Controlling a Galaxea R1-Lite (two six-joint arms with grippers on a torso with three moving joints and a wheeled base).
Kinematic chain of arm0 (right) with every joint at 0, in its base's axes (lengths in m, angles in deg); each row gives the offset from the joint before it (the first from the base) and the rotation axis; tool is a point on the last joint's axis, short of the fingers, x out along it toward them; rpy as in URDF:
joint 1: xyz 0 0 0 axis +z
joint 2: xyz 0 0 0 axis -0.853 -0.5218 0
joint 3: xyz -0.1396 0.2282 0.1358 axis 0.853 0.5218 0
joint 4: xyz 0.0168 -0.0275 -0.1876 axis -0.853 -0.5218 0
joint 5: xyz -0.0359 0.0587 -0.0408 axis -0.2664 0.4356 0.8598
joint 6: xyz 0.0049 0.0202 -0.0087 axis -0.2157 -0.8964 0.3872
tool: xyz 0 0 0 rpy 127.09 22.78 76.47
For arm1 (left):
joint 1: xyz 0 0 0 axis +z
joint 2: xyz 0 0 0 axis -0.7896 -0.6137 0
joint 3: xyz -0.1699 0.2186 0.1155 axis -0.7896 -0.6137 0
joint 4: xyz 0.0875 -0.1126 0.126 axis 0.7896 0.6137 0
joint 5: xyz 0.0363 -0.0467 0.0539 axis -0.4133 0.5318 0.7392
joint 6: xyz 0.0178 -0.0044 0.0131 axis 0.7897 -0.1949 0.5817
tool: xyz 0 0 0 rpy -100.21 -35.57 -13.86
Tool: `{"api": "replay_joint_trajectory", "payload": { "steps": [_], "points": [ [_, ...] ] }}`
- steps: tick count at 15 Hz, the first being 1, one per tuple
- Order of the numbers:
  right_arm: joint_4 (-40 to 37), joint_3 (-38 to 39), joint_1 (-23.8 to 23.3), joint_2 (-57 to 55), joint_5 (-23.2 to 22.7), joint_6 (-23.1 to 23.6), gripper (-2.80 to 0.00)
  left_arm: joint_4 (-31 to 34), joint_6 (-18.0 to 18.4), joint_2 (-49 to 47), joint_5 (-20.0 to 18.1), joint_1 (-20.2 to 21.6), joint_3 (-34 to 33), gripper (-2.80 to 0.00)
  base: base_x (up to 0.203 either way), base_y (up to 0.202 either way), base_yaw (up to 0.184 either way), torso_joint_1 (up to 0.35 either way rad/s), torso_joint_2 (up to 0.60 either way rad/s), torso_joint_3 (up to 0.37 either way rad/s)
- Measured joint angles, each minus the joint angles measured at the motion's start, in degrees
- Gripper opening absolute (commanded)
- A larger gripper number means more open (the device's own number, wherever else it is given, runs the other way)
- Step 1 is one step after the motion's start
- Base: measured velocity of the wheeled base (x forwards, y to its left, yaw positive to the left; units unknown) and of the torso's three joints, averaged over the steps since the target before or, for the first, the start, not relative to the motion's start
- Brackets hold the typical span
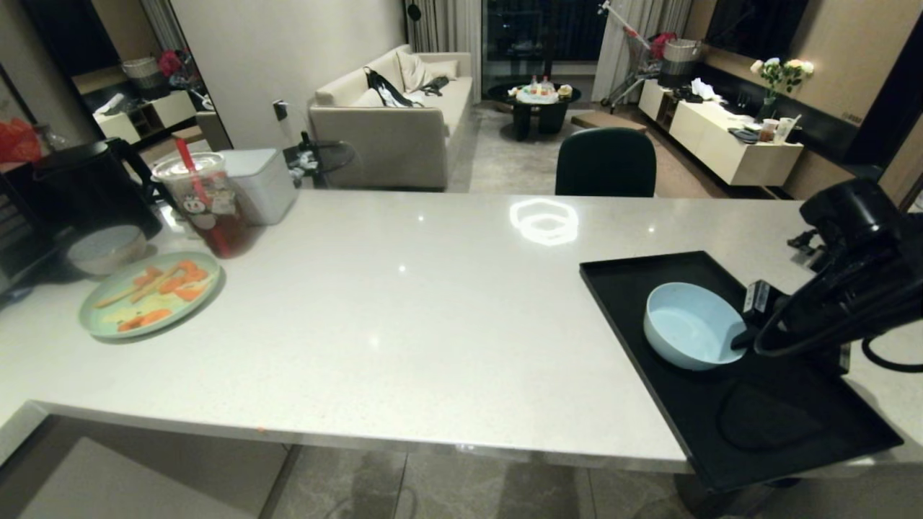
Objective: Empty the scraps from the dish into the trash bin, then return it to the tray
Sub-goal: Put the bowl back to the table
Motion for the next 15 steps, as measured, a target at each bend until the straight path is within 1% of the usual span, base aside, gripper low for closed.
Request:
{"api": "replay_joint_trajectory", "payload": {
  "steps": [10, 11, 15],
  "points": [
    [-1.2, 1.1, -0.3, 0.8, 0.2, 0.5, -2.80, 0.0, 0.0, 0.0, 0.0, 0.0, 0.0, -2.80, 0.000, 0.000, 0.000, 0.000, 0.00, 0.000],
    [-1.2, 0.9, -0.3, 0.9, 0.3, 0.4, 0.00, 0.0, 0.0, 0.0, 0.0, 0.0, 0.0, -2.80, 0.000, 0.000, 0.000, 0.000, 0.00, 0.000],
    [-1.0, 0.9, -0.3, 1.3, 0.3, 0.8, 0.00, 0.0, 0.0, 0.0, 0.0, 0.0, 0.0, -2.80, 0.000, 0.000, 0.000, 0.000, 0.00, 0.000]
  ]
}}
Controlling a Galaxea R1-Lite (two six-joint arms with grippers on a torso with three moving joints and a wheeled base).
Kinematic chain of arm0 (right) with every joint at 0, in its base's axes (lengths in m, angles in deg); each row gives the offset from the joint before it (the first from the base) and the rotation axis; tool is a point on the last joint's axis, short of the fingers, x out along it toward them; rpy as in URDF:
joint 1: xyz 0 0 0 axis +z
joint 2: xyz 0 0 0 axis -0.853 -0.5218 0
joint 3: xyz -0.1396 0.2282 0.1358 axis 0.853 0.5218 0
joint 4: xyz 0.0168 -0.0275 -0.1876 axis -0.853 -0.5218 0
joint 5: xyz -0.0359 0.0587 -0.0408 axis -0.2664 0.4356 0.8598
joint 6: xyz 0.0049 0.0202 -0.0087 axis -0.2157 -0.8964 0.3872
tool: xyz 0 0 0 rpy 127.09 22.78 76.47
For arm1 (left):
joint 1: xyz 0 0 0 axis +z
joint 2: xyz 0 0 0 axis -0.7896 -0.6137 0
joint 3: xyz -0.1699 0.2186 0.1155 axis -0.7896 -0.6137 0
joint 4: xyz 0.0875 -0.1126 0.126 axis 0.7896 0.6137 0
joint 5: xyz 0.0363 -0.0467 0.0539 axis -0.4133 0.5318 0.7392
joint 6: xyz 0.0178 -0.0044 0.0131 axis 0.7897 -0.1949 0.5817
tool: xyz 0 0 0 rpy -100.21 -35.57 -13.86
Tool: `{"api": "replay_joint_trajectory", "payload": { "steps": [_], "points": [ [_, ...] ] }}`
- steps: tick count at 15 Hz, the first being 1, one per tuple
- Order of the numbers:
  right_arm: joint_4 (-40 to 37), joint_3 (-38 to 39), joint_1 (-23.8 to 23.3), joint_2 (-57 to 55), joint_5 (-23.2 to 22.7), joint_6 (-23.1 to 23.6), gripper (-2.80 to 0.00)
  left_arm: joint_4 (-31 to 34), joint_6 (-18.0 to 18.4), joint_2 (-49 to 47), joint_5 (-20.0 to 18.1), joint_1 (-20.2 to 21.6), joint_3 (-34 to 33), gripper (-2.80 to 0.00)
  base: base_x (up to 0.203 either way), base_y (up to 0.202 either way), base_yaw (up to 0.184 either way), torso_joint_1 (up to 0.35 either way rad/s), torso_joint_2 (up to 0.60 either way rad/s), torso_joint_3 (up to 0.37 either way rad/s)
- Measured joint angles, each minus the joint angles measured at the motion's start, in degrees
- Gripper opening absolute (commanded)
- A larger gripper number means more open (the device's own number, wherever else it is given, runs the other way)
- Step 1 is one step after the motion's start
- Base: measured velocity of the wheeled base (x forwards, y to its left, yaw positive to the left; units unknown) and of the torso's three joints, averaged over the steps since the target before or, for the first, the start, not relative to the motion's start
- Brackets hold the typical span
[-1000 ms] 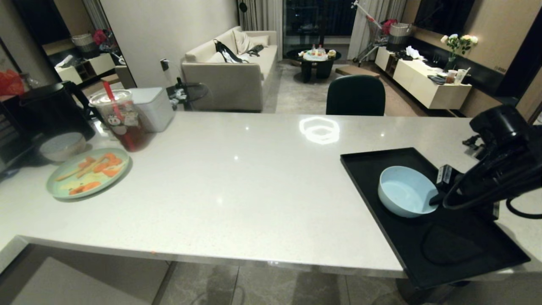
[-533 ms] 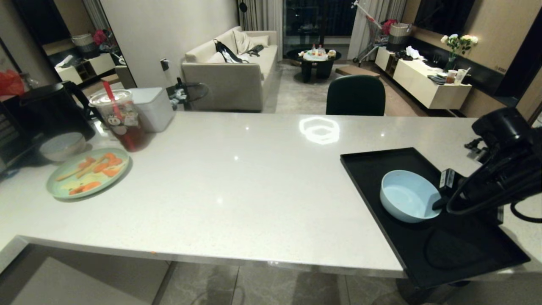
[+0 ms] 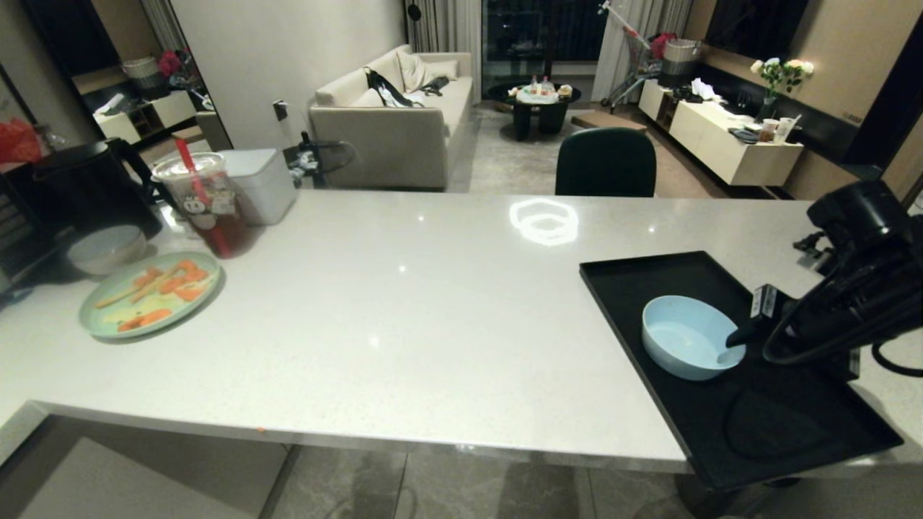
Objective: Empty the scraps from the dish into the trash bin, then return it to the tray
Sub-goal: Put the bowl back to the table
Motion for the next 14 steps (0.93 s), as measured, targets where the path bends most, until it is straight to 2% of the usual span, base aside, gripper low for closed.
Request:
{"api": "replay_joint_trajectory", "payload": {
  "steps": [6, 11, 14],
  "points": [
    [-0.2, -0.1, 0.1, 2.8, 0.0, 0.2, 0.00, 0.0, 0.0, 0.0, 0.0, 0.0, 0.0, -2.80, 0.000, 0.000, 0.000, 0.000, 0.00, 0.000],
    [-2.1, 2.7, 0.6, 10.9, -0.1, 5.0, 0.00, 0.0, 0.0, 0.0, 0.0, 0.0, 0.0, -2.80, 0.000, 0.000, 0.000, 0.000, 0.00, 0.000],
    [-2.0, 5.8, 2.3, 19.1, 0.0, 6.1, 0.00, 0.0, 0.1, 0.0, 0.0, 0.0, 0.0, -2.80, 0.000, 0.000, 0.000, 0.000, 0.00, 0.000]
  ]
}}
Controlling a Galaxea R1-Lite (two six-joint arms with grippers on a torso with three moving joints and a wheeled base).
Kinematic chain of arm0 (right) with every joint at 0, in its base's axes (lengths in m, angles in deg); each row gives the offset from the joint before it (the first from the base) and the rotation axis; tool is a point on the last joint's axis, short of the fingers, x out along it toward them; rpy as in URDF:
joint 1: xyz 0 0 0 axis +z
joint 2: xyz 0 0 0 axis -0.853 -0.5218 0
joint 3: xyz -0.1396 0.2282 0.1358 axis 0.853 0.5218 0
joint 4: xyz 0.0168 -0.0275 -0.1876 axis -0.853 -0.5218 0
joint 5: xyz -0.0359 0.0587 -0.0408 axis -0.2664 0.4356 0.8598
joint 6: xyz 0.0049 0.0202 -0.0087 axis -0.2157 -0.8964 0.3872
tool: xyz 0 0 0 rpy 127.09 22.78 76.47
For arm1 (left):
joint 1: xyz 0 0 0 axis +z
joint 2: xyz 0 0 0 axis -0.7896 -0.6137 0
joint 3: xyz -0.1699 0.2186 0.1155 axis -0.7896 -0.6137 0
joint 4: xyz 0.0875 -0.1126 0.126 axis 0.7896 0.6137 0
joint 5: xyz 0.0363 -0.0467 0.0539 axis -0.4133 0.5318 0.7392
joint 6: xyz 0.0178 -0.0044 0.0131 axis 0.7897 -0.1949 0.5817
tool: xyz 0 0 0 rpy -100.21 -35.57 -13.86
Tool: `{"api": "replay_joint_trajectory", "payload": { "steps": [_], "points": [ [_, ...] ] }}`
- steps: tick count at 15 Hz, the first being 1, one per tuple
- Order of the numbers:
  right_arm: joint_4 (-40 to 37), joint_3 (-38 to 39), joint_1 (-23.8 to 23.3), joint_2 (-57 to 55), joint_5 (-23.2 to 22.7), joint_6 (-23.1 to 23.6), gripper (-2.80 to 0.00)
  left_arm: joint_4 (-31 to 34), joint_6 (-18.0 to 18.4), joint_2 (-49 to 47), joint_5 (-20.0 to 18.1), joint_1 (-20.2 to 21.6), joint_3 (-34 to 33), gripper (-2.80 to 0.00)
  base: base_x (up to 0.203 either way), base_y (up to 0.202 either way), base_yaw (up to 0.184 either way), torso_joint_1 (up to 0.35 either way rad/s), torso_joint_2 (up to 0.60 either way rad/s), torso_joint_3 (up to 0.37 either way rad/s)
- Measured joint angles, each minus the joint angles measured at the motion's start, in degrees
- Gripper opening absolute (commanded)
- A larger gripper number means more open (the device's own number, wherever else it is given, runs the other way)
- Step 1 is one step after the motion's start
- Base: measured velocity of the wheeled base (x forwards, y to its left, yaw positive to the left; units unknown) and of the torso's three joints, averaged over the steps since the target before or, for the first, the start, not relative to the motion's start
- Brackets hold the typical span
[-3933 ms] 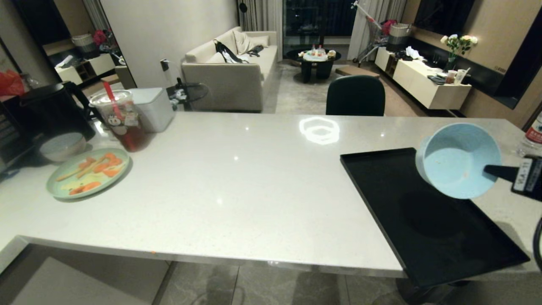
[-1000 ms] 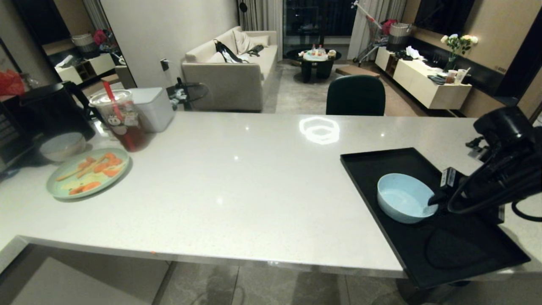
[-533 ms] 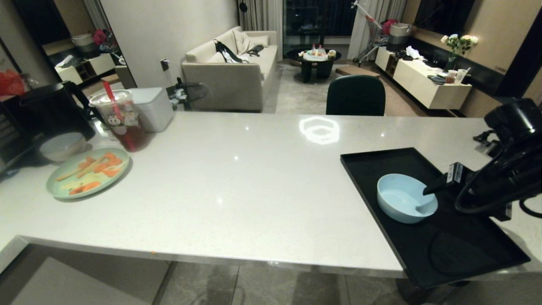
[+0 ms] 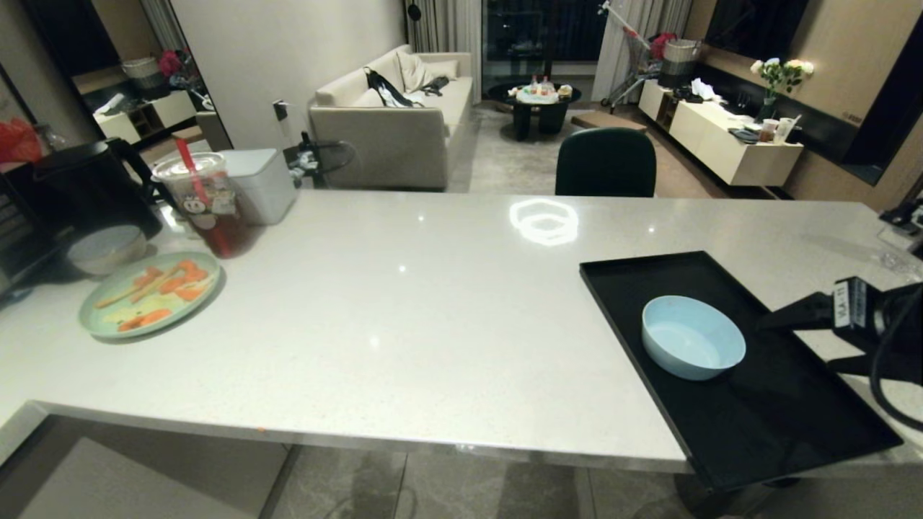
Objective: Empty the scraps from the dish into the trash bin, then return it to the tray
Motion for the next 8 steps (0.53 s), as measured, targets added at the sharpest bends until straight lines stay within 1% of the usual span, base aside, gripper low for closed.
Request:
{"api": "replay_joint_trajectory", "payload": {
  "steps": [1, 2, 5, 8],
  "points": [
    [0.1, 0.8, 0.7, 2.6, 0.1, 0.0, 0.00, 0.0, 0.0, 0.0, 0.0, 0.0, 0.0, -2.80, 0.000, 0.000, 0.000, 0.000, 0.00, 0.000],
    [0.1, 1.5, 1.4, 5.4, 0.1, 0.0, -2.80, 0.0, 0.0, 0.0, 0.0, 0.0, 0.0, -2.80, 0.000, 0.000, 0.000, 0.000, 0.00, 0.000],
    [0.3, 3.3, 2.3, 13.0, 1.1, 0.1, -2.80, 0.0, 0.0, 0.0, 0.0, 0.0, 0.0, -2.80, 0.000, 0.000, 0.000, 0.000, 0.00, 0.000],
    [2.3, 6.5, 2.5, 19.5, 6.2, 0.2, -2.80, 0.0, 0.0, 0.0, 0.0, 0.0, 0.0, -2.80, 0.000, 0.000, 0.000, 0.000, 0.00, 0.000]
  ]
}}
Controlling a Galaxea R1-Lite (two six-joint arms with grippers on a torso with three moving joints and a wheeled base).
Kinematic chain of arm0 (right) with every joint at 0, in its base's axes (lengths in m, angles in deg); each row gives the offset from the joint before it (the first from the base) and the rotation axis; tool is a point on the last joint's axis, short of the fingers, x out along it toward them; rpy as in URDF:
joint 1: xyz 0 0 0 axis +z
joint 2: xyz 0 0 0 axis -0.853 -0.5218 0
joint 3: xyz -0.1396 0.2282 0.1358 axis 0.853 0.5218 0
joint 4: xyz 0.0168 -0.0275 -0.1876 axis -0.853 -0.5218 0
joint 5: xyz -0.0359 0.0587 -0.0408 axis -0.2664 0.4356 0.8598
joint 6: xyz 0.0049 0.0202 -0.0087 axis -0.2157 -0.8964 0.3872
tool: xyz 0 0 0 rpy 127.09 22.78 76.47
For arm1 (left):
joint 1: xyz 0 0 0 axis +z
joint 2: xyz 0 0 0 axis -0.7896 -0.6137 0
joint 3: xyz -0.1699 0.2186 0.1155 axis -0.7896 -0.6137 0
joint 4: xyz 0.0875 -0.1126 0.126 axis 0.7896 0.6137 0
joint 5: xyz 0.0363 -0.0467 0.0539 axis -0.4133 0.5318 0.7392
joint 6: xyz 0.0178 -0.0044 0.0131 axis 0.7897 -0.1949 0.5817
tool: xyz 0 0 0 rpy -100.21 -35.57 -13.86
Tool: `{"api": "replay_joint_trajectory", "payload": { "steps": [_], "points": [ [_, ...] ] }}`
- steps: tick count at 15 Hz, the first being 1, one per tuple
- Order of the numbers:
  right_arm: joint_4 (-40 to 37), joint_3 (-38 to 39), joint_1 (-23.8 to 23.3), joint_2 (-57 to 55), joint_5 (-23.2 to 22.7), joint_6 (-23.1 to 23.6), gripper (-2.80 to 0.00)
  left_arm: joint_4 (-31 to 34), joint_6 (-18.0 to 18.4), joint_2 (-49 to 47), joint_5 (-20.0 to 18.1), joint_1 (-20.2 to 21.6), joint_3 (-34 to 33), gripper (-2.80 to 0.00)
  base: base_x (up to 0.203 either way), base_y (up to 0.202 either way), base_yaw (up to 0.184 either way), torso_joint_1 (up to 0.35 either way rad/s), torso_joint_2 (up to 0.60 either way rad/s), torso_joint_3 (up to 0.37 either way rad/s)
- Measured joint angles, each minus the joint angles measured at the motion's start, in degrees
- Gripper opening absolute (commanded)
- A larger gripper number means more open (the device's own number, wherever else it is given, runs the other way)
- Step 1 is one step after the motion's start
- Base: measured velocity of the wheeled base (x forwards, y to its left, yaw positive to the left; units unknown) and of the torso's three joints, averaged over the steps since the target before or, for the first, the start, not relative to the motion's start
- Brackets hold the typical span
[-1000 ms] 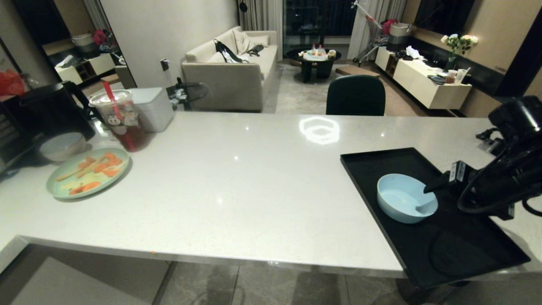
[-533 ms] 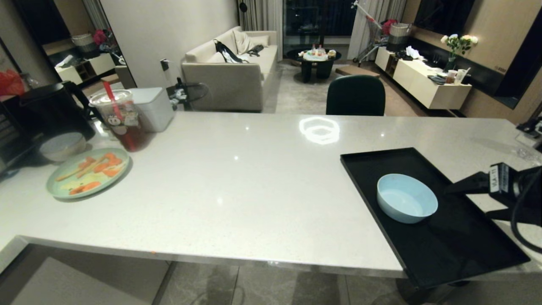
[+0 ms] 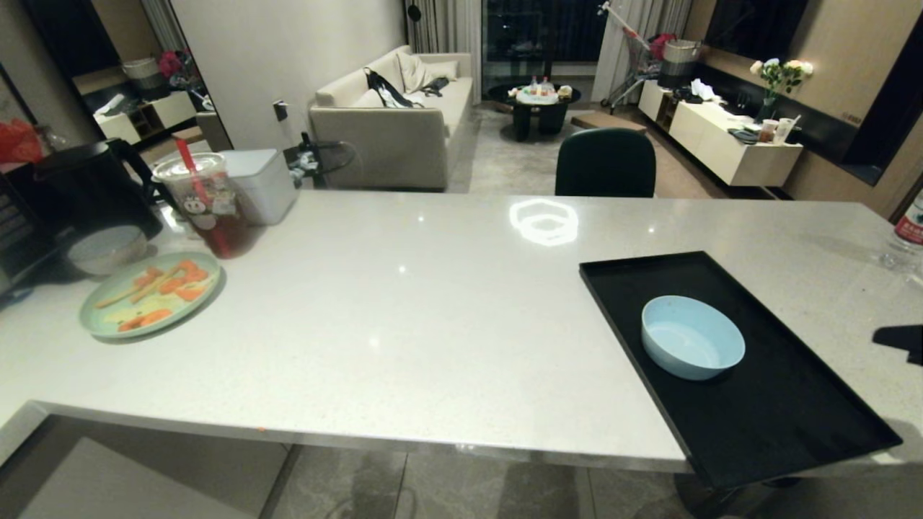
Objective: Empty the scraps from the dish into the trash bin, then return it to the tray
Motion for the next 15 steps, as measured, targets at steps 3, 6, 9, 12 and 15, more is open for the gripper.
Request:
{"api": "replay_joint_trajectory", "payload": {
  "steps": [3, 6, 9, 12, 15],
  "points": [
    [5.1, 3.6, 0.0, 5.6, 5.7, 1.6, -2.80, 0.0, 0.0, 0.0, 0.0, 0.0, 0.0, -2.80, 0.000, 0.000, 0.000, 0.000, 0.00, 0.000],
    [7.1, 7.5, 0.0, 10.7, 7.2, 4.9, -2.80, 0.0, 0.0, 0.0, 0.0, 0.0, 0.0, -2.80, 0.000, 0.000, 0.000, 0.000, 0.00, 0.000],
    [13.5, 13.8, 0.0, 14.6, 7.3, 7.6, -2.80, 0.0, 0.0, 0.0, 0.0, 0.0, 0.0, -2.80, 0.000, 0.000, 0.000, 0.000, 0.00, 0.000],
    [24.5, 24.0, 0.0, 17.4, 7.3, 14.1, -2.80, 0.0, 0.0, 0.0, 0.0, 0.0, 0.0, -2.80, 0.000, 0.000, 0.000, 0.000, 0.00, 0.000],
    [39.6, 34.0, 0.0, 20.5, 7.2, 20.7, -2.80, 0.0, 0.0, 0.0, 0.0, 0.0, 0.0, -2.80, 0.000, 0.000, 0.000, 0.000, 0.00, 0.000]
  ]
}}
